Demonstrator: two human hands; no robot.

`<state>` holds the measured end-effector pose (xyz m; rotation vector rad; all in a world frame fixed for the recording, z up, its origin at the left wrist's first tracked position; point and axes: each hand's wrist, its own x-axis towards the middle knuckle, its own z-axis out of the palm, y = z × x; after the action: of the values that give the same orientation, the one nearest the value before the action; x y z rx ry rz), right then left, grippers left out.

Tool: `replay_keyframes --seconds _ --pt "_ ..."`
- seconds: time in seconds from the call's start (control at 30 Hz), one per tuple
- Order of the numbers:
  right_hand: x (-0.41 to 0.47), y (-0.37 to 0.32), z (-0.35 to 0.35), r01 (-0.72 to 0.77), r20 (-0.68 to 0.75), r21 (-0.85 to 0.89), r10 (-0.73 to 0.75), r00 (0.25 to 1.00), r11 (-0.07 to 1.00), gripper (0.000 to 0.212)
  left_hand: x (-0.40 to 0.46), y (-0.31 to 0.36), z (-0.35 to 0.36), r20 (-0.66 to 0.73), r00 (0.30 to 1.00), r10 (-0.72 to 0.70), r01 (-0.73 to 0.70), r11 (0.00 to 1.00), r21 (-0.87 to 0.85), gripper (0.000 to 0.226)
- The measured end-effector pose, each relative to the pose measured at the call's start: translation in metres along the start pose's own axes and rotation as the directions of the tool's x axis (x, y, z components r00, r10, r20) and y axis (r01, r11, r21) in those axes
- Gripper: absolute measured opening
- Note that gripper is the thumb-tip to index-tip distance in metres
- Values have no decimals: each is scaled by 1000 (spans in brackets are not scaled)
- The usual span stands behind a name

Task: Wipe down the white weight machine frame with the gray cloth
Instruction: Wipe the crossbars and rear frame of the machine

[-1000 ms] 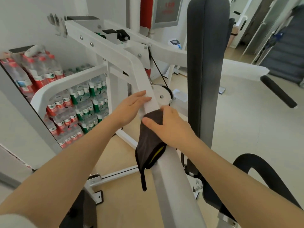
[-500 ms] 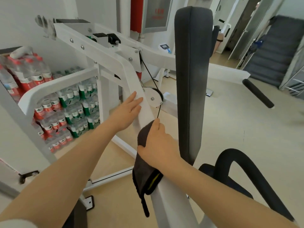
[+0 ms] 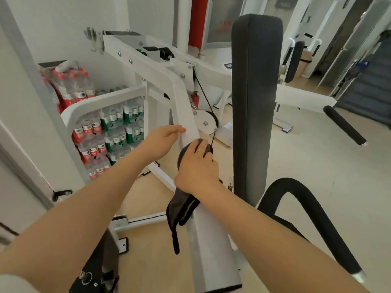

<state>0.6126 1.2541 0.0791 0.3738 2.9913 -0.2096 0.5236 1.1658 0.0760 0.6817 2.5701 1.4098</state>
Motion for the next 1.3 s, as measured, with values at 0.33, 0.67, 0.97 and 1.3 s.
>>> replay_keyframes --seconds 0.33,0.67,0.97,1.3 --pt "-144 44 29 353 39 15 -353 935 935 106 -109 24 36 -89 994 -55 53 998 -30 37" --pt "-138 93 31 716 -48 83 -714 698 694 112 -224 34 64 -172 981 -87 60 987 -151 34" --pt "-169 142 66 638 -216 -68 -635 741 767 83 -261 60 90 -89 987 -136 116 973 -202 36" --pt "-162 135 44 777 -183 243 -759 625 581 54 -253 45 79 -30 969 -246 197 839 -508 45"
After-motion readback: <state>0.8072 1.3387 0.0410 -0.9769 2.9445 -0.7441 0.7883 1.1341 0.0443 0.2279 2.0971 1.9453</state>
